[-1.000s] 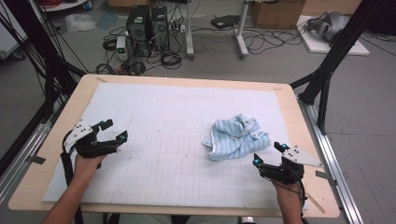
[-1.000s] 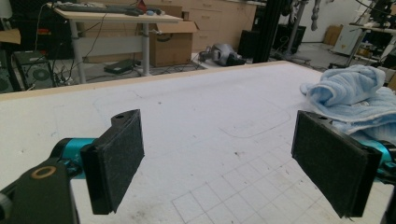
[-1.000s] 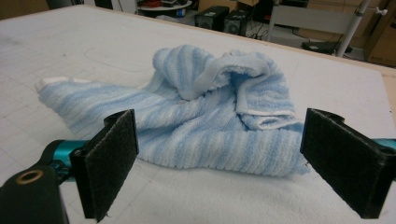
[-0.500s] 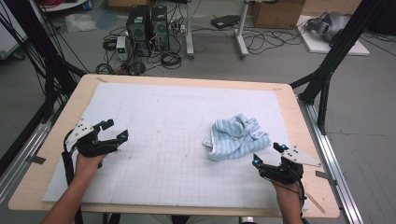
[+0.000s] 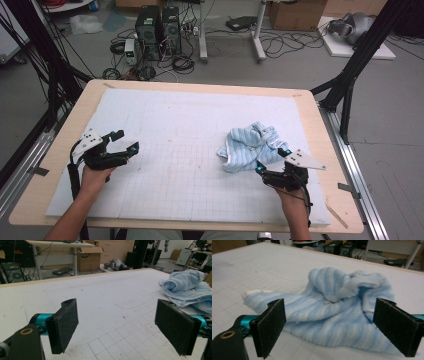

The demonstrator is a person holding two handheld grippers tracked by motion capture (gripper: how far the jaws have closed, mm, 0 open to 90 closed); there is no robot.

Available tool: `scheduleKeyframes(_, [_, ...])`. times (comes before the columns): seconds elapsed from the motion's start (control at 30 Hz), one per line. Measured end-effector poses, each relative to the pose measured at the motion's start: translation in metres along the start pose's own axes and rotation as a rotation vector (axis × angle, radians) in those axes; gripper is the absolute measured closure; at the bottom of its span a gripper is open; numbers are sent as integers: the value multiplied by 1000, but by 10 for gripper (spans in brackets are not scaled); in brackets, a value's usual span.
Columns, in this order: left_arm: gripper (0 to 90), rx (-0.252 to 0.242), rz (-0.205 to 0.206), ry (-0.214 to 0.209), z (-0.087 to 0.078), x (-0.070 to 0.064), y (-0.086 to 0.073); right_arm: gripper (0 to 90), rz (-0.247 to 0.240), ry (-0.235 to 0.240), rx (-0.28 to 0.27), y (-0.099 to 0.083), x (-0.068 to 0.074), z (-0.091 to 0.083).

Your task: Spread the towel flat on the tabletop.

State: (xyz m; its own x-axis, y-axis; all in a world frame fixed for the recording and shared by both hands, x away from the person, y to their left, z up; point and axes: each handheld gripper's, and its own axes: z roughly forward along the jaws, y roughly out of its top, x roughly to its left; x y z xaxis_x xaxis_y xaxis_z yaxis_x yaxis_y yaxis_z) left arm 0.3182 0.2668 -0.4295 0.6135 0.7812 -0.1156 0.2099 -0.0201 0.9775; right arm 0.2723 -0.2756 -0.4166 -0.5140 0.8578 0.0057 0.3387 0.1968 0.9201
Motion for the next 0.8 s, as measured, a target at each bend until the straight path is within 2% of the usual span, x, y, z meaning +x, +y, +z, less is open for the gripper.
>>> scheduleKeyframes(0.1, [194,5,-8,5,1,1,-1,112,-66,-21,62,4,8,16])
scheduleKeyframes(0.17, [197,7,-3,3,0,1,0,176,-60,-34,87,8,8,25])
scheduleKeyframes(0.2, [200,6,-4,3,0,0,0,190,-55,-39,83,11,7,28])
scheduleKeyframes(0.27, [204,5,-4,2,0,1,0,193,-60,-84,88,20,5,36])
scheduleKeyframes(0.3, [206,7,-6,3,0,1,0,192,-72,-136,95,30,3,46])
scheduleKeyframes(0.33, [206,3,-12,5,1,1,-1,192,-72,-136,95,30,3,46])
scheduleKeyframes(0.37, [206,6,-13,4,1,2,-1,188,-74,-167,122,40,1,59])
scheduleKeyframes(0.4, [206,5,-13,4,1,2,-1,188,-82,-177,128,45,0,65])
scheduleKeyframes(0.43, [206,3,-16,5,1,2,-1,188,-82,-177,128,45,0,65])
scheduleKeyframes(0.5, [207,1,-22,4,2,2,-1,188,-87,-180,155,52,-3,79])
scheduleKeyframes(0.53, [207,-1,-22,4,2,2,-1,193,-64,-177,188,53,-8,92])
scheduleKeyframes(0.6, [207,0,-22,4,2,2,-1,209,-32,-163,226,49,-14,103])
scheduleKeyframes(0.63, [207,2,-20,4,2,2,-1,209,-32,-163,226,49,-14,103])
scheduleKeyframes(0.67, [208,3,-19,6,1,2,-1,232,-3,-153,253,45,-17,107])
scheduleKeyframes(0.7, [209,3,-17,7,1,2,-1,305,47,-127,316,36,-21,113])
scheduleKeyframes(0.73, [209,4,-17,6,0,2,-1,305,47,-127,316,36,-21,113])
scheduleKeyframes(0.77, [211,3,-17,7,0,2,-1,492,28,-105,348,29,-21,112])
scheduleKeyframes(0.8, [212,2,-19,8,0,2,-1,562,6,-96,338,26,-20,109])
